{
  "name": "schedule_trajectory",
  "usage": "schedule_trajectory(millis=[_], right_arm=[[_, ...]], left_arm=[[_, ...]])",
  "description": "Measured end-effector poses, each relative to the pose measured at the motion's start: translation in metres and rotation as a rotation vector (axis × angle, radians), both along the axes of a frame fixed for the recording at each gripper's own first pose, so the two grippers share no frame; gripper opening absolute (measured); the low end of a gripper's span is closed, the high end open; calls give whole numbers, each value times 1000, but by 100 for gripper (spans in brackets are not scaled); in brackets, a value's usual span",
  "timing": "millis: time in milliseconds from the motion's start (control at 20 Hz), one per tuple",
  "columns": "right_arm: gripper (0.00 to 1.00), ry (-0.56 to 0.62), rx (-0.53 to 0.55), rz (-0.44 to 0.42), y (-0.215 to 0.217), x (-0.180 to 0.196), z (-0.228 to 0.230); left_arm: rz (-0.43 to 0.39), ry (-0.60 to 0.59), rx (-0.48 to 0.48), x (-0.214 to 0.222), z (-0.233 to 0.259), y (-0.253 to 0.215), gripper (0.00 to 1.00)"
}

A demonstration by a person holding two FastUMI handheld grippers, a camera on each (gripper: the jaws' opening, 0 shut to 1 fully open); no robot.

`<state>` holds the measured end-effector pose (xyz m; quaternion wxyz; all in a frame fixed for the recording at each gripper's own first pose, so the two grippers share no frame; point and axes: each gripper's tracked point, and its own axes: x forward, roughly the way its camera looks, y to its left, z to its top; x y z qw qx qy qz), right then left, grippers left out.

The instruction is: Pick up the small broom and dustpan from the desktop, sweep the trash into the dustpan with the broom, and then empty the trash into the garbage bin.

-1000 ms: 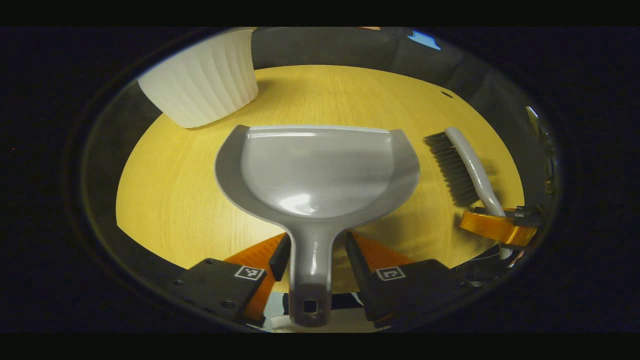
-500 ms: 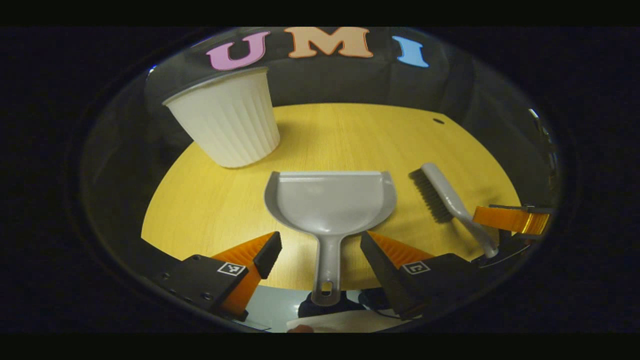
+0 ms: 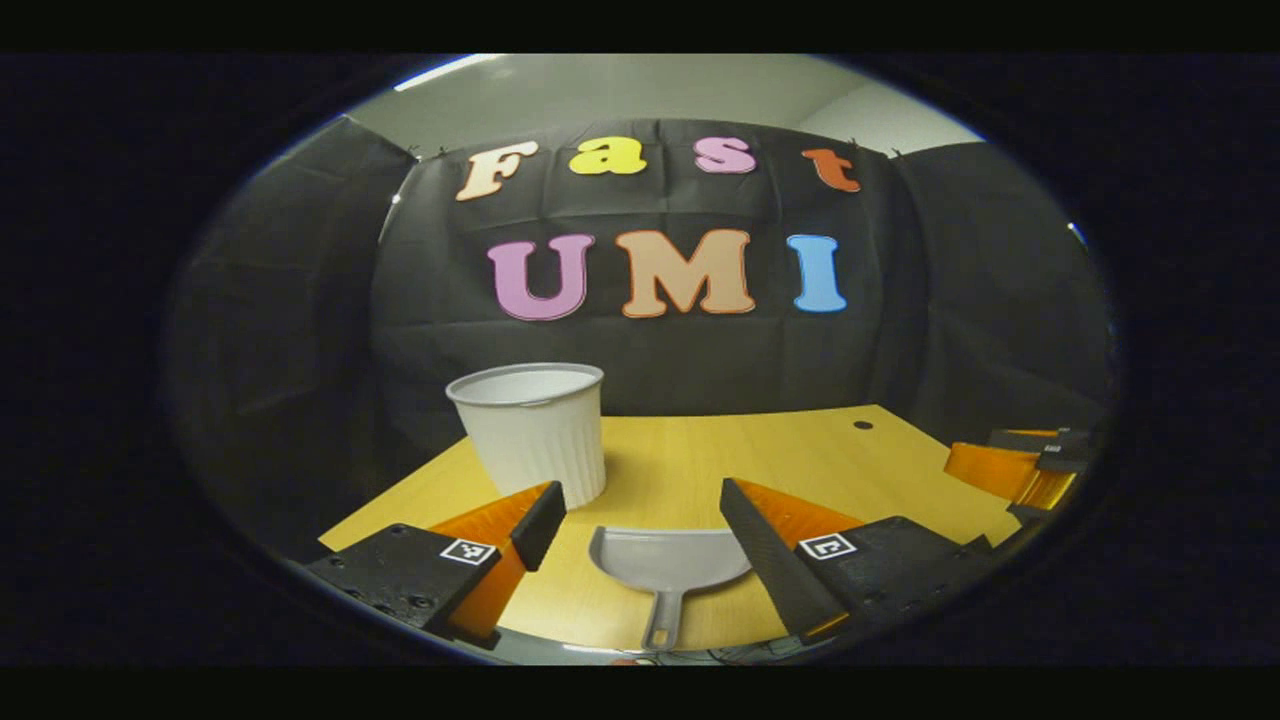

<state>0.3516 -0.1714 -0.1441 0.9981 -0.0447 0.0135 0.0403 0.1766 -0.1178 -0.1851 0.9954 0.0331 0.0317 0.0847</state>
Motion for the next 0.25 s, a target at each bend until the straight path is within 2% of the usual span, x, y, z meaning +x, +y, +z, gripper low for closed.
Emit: schedule_trajectory(millis=[50, 100, 200, 250], right_arm=[[98, -8, -18, 7, 1, -2, -1], [98, -3, -30, 11, 2, -5, -3], [98, 4, -24, 22, 3, -7, -1], [99, 6, -18, 22, 3, -6, -1]], left_arm=[[-2, -4, 0, 2, 0, 1, 99], [-7, -6, -4, 4, 2, 1, 94], [-10, -17, -4, 3, 1, 0, 95], [-22, -23, -7, 4, 2, -2, 100]])
